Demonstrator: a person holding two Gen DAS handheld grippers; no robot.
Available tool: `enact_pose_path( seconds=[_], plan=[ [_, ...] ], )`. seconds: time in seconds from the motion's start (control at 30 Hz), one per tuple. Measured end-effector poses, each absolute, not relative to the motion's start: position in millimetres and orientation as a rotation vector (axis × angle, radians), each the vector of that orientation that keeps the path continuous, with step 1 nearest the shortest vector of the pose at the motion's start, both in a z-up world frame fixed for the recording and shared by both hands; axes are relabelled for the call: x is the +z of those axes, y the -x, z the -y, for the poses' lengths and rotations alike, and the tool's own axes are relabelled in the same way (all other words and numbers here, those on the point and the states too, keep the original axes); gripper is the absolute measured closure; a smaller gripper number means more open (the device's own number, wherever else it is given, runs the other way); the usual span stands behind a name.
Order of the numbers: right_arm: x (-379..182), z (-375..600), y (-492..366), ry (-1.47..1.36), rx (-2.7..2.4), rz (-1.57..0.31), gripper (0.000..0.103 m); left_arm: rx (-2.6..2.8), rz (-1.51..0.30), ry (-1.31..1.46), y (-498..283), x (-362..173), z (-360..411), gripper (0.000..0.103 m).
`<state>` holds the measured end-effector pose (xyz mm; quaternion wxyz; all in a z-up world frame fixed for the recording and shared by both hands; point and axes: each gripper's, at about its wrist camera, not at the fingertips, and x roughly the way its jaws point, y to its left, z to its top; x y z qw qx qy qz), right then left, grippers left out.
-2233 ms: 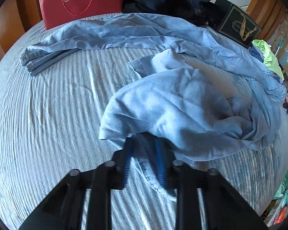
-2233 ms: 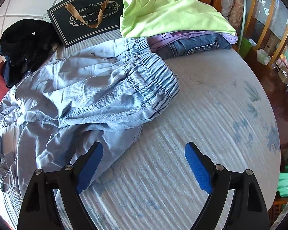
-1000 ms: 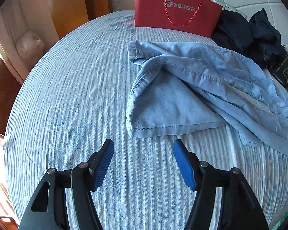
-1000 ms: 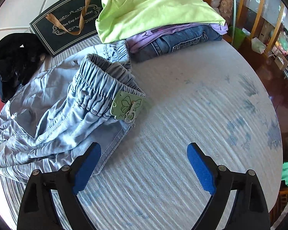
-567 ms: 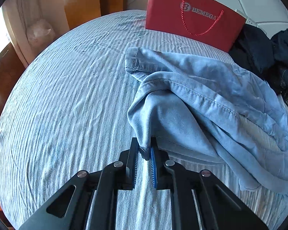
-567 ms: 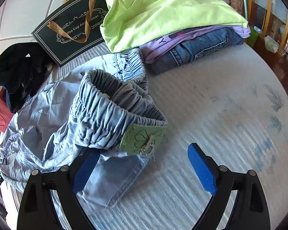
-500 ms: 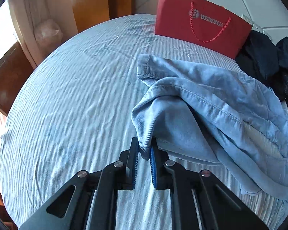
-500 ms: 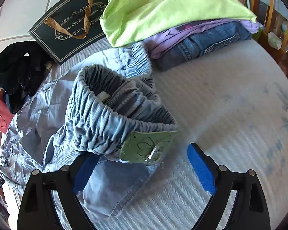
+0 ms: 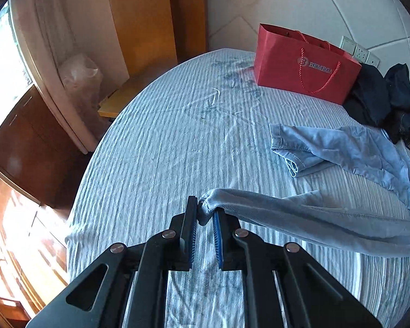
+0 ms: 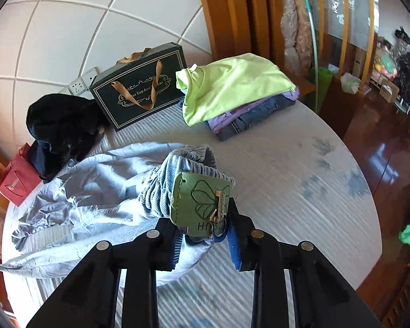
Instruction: Fold clothes
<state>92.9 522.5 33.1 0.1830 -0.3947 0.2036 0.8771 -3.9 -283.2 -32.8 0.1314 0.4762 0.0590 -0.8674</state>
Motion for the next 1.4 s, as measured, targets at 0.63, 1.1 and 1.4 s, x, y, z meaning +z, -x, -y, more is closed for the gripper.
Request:
enact_pose_path(
  seconds=[0.63, 1.1, 1.4],
  plan=[
    [-47.8, -516.4, -112.5, 1.325, 2.242, -0.573, 0.029, -2.708, 0.055, -1.789, 23.5, -104.0, 245.9, 0.045],
    [-68.5, -506.6, -161.3, 1.373, 2.283, -0.680, 0.018, -2.707, 0.110, -1.780, 38.8, -131.2, 218.4, 0.041],
    [-80.6, -496.6, -125.7, 1.390, 2.375, -0.882, 0.093, -2.761, 0.078, -1.730, 28.5, -92.3, 197.3, 0.095]
  ],
)
